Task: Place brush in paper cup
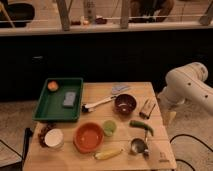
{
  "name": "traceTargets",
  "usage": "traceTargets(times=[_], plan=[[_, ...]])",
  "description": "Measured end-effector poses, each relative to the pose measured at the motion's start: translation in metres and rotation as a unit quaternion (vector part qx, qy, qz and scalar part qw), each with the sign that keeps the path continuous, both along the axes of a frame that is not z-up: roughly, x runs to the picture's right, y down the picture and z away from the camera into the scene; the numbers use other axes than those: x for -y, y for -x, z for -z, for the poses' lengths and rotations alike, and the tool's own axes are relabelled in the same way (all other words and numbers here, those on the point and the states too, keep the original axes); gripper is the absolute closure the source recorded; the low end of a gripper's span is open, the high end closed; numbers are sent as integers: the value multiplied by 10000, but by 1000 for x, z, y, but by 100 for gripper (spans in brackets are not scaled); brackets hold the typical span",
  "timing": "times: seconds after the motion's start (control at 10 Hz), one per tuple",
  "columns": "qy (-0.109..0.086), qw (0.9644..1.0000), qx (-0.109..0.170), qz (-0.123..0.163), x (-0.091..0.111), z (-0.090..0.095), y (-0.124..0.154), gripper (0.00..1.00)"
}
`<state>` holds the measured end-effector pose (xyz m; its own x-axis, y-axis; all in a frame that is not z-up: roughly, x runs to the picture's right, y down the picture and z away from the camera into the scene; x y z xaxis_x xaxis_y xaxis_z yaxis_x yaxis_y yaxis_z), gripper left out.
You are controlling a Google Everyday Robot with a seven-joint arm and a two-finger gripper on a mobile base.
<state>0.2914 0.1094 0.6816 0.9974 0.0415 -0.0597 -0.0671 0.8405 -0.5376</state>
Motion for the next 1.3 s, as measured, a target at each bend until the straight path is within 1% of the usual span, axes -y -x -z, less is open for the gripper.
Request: traceTargets(times=[0.4, 0.7, 0.8, 1.0, 1.1, 1.3], plan=[[-8, 10000, -4, 0, 0, 0, 1, 20], [-108, 9999, 84, 105, 10, -10, 39, 20], [-132, 9998, 96, 141, 12, -12, 46, 20], [-170, 9996, 118, 185, 15, -15, 50, 20], [-189, 9995, 139, 227, 17, -17, 56, 20], [-221, 9991, 204, 301, 21, -24, 85, 20]])
